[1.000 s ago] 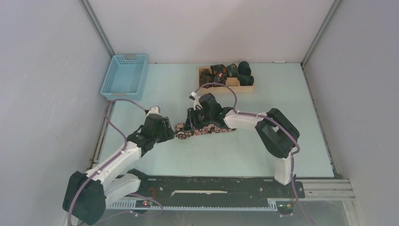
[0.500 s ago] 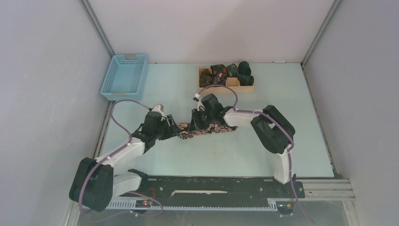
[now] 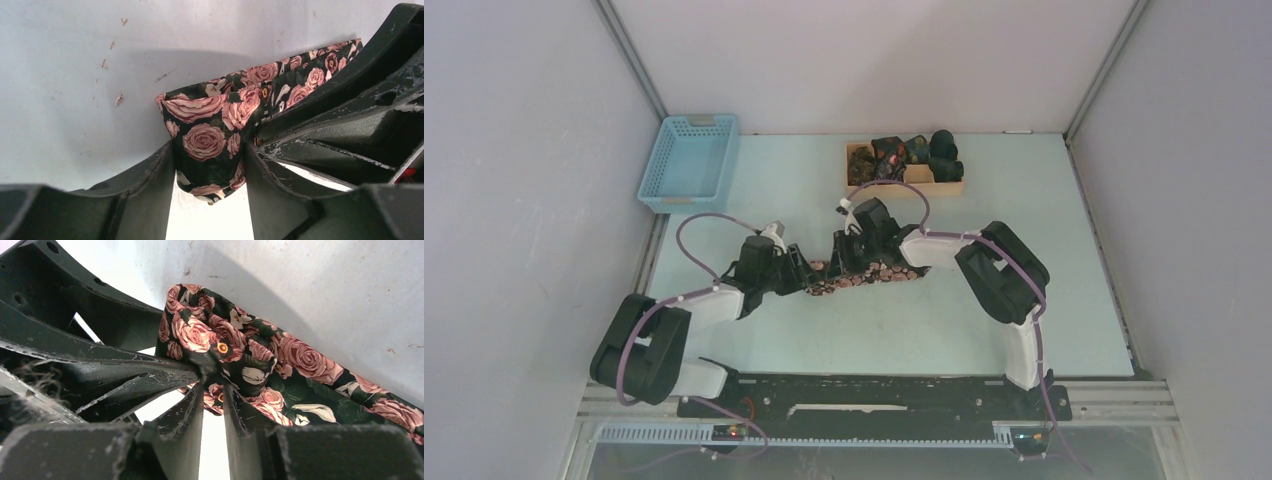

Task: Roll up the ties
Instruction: Roll the tie at the center of the board.

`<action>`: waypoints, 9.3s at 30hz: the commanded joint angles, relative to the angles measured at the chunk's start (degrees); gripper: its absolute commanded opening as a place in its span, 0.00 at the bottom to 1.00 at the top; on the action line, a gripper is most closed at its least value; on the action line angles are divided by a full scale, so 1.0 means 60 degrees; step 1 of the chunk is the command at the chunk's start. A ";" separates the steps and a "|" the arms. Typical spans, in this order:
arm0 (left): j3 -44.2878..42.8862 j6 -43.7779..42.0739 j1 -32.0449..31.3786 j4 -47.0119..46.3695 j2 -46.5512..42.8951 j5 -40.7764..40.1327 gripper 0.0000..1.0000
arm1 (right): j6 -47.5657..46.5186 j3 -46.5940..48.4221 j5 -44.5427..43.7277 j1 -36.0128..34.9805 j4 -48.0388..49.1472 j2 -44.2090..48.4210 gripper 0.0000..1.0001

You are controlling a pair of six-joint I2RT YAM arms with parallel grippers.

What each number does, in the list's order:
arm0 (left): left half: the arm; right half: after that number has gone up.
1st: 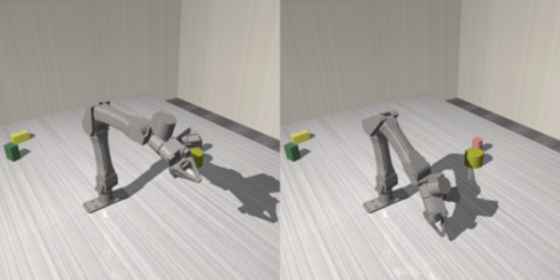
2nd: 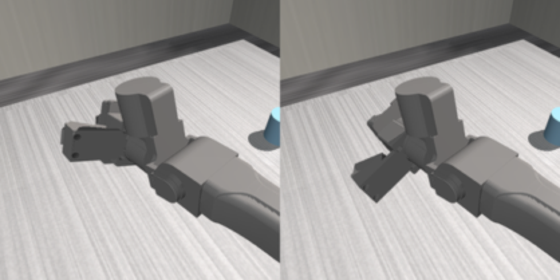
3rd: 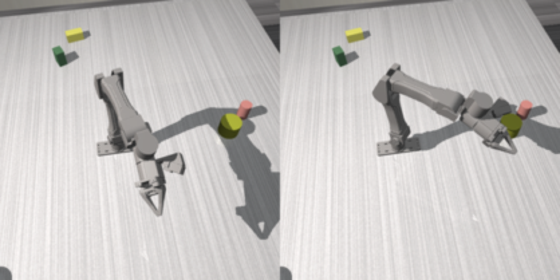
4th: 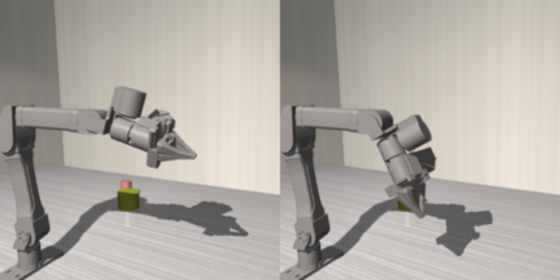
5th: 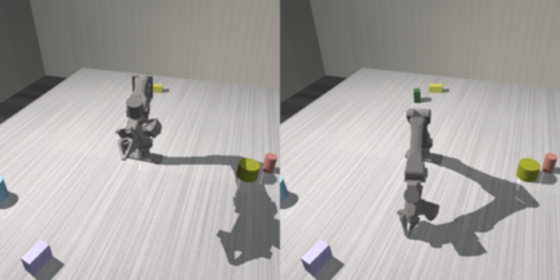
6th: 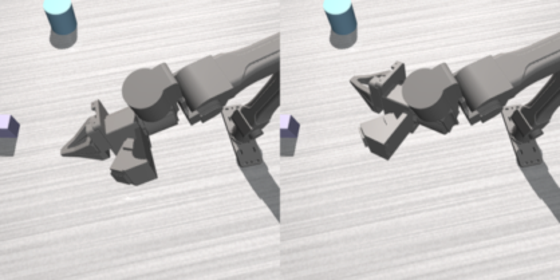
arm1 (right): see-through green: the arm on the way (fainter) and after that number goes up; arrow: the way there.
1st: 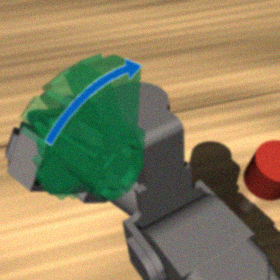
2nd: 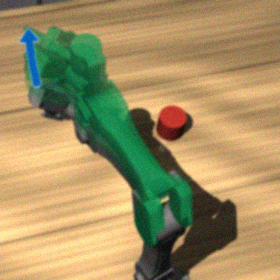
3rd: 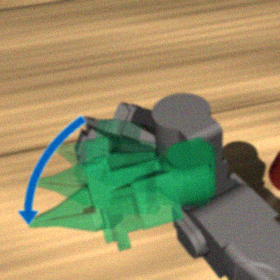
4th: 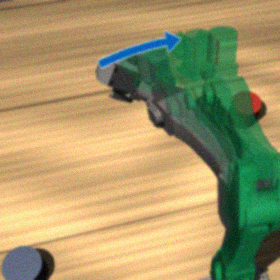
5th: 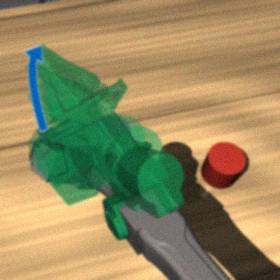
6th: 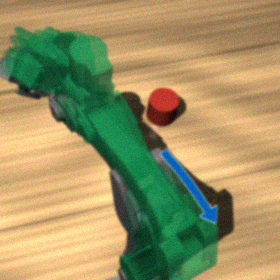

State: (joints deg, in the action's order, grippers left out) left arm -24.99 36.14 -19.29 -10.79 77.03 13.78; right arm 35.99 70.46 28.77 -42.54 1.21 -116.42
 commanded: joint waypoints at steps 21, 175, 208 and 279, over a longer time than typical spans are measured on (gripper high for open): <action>-0.2093 -0.1124 -0.1328 0.3725 -0.0606 -0.3209 0.21 | -0.0058 -0.0561 -0.1301 0.0483 -0.0480 0.1481 0.26; -0.2291 0.1360 -0.2132 0.3455 0.0450 -0.4177 0.26 | -0.2791 0.7753 0.1017 0.0993 -0.5828 -0.3372 0.42; -0.3164 -0.1345 0.0307 0.5679 -0.1304 -0.2062 0.73 | -0.0905 0.3052 -0.0480 0.0166 -0.3232 0.0512 0.37; -0.1977 -0.1019 0.1342 0.0675 0.1728 0.2326 0.34 | -0.0786 0.2721 -0.0461 0.0931 -0.3518 0.0062 0.26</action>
State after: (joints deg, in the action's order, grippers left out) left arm -36.18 30.09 -11.27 -7.51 89.91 27.79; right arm 32.49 88.84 26.68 -38.81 -20.38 -122.52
